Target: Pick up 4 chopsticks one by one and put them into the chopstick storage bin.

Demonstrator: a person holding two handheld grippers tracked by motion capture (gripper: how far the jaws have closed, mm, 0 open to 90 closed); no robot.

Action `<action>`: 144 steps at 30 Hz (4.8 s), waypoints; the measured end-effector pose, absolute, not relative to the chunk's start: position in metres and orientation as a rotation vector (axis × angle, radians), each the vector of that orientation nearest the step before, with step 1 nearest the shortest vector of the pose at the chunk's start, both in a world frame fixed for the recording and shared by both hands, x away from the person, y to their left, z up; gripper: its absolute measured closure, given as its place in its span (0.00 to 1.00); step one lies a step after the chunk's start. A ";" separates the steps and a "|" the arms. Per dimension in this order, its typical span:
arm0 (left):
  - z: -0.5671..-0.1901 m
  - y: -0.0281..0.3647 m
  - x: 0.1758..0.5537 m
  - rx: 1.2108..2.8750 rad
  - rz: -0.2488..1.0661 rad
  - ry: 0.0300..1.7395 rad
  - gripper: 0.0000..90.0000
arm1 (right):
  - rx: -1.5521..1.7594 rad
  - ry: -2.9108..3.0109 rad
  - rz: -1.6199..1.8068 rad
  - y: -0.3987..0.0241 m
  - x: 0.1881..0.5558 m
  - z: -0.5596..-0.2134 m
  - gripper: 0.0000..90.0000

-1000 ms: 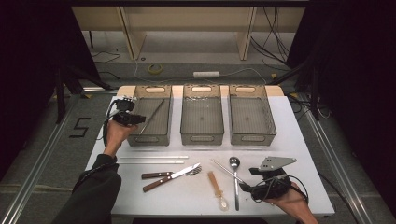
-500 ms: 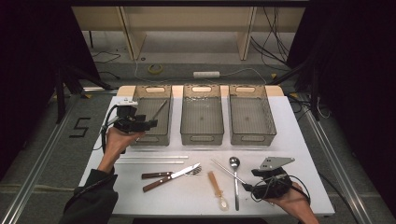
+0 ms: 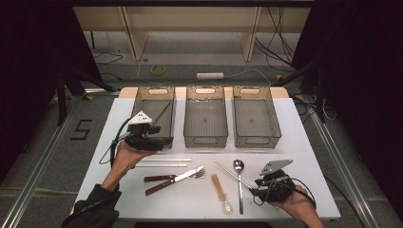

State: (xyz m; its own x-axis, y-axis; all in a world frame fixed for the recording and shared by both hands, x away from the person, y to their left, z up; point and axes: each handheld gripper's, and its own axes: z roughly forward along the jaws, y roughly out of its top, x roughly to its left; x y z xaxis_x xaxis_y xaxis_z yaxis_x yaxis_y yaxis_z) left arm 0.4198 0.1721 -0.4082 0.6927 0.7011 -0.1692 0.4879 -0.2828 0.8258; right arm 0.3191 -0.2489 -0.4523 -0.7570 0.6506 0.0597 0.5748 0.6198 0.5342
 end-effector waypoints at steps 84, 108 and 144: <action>-0.431 0.087 0.345 2.357 0.213 0.421 0.27 | 0.507 2.902 0.739 -0.155 0.327 -0.422 0.96; -0.433 0.076 0.335 2.516 0.232 0.272 0.72 | 0.358 2.947 0.769 -0.143 0.319 -0.414 0.96; -0.428 0.108 0.356 2.422 0.084 0.506 0.95 | 0.733 2.653 1.132 -0.191 0.333 -0.405 0.52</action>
